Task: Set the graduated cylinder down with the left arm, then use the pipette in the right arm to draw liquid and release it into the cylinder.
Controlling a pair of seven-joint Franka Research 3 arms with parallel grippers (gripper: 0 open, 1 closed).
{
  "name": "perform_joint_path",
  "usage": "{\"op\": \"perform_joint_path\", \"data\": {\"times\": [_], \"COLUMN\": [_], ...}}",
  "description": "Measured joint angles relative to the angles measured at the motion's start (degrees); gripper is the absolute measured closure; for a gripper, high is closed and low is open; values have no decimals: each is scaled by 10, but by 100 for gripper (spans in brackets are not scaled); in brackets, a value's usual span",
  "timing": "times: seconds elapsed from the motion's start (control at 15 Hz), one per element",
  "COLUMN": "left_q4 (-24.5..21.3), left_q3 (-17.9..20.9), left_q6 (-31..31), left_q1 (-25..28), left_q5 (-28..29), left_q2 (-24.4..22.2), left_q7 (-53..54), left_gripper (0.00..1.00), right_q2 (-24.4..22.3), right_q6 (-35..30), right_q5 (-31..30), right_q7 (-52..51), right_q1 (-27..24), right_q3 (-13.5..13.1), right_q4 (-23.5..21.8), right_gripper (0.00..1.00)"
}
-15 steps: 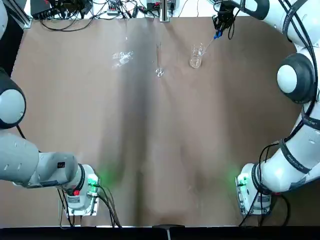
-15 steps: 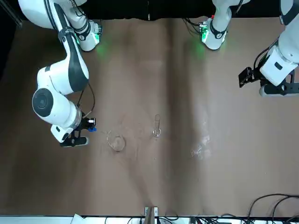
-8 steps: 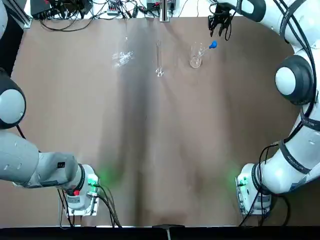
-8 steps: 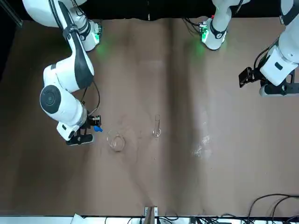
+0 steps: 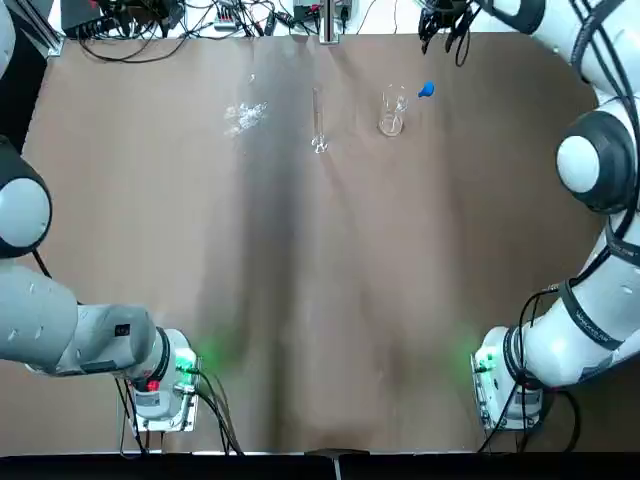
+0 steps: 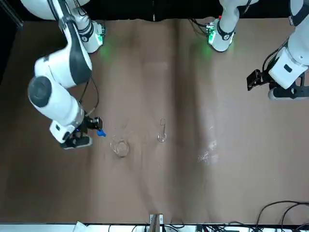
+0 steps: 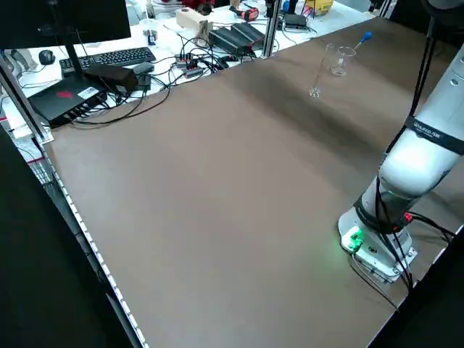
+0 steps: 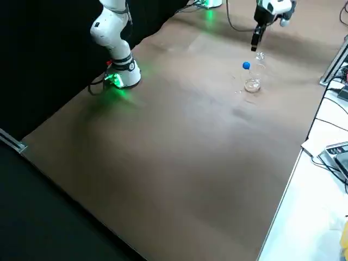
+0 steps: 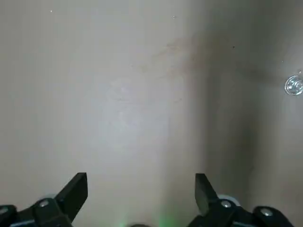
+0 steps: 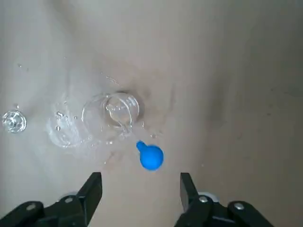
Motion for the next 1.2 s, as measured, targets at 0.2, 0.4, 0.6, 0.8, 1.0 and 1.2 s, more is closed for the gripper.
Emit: {"op": "perform_joint_path", "data": {"times": [0.2,0.4,0.6,0.8,1.0,1.2], "left_q4": [0,1,1,3,5,6], "left_q3": [0,1,2,2,2,3], "left_q6": [0,0,0,0,0,0], "left_q1": [0,1,1,1,1,1], "left_q5": [0,0,0,0,0,0], "left_q2": [0,0,0,0,0,0], "left_q7": [2,3,4,4,3,2], "left_gripper": [0,0,0,0,0,0], "right_q2": [-51,-133,-184,-219,-246,-292], "right_q6": [-68,-157,-198,-196,-154,-125], "right_q5": [-1,-1,-3,-3,-3,-3], "right_q7": [-22,-47,-78,-91,-92,-107], "right_q1": [-17,-63,-95,-115,-114,-114], "right_q3": [-2,-3,-4,-5,0,4], "right_q4": [5,5,-1,-37,-104,-173], "right_gripper": [25,21,22,26,26,25]}}
